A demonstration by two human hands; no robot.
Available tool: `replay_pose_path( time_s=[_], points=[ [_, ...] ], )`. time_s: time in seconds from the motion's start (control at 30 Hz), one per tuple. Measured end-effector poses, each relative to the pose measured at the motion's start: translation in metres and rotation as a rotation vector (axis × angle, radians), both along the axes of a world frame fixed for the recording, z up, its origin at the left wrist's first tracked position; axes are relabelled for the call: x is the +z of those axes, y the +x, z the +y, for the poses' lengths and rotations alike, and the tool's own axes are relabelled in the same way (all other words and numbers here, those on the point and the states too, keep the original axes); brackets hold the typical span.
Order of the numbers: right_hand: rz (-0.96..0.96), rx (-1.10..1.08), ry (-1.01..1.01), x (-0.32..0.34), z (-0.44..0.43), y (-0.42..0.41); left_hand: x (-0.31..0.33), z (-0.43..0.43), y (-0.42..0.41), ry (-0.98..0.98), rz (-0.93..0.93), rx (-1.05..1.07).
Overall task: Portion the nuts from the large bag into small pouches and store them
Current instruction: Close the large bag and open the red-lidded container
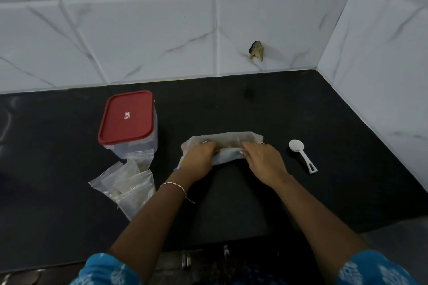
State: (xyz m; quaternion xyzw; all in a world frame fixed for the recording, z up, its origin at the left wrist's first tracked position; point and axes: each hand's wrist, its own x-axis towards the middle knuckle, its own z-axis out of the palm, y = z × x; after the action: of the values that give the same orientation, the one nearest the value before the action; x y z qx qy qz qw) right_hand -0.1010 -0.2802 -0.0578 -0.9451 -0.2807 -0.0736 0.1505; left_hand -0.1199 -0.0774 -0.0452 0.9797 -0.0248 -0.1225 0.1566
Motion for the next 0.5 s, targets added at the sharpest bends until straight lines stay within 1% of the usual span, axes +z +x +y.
replay_pose_path(
  time_s=[0.1, 0.13, 0.2, 0.27, 0.4, 0.5],
  points=[
    [0.103, -0.062, 0.040, 0.005, 0.004, 0.012, -0.002, 0.006, -0.009, -0.122, -0.124, 0.023],
    [0.139, -0.086, 0.056, 0.005, 0.007, 0.016, -0.002, 0.006, -0.010, -0.133, -0.183, 0.023],
    [0.183, -0.125, 0.039, 0.007, 0.012, 0.023, -0.003, 0.004, -0.016, -0.047, -0.331, -0.019],
    [0.182, -0.153, 0.013, 0.008, 0.014, 0.025, -0.006, 0.002, -0.023, 0.096, -0.462, -0.092],
    [0.096, -0.195, 0.019, 0.005, 0.018, 0.020, -0.017, -0.003, -0.039, 0.272, -0.551, -0.101],
    [-0.087, -0.207, -0.054, 0.003, 0.021, 0.014, -0.025, -0.004, -0.041, 0.362, -0.536, -0.063]
  ],
)
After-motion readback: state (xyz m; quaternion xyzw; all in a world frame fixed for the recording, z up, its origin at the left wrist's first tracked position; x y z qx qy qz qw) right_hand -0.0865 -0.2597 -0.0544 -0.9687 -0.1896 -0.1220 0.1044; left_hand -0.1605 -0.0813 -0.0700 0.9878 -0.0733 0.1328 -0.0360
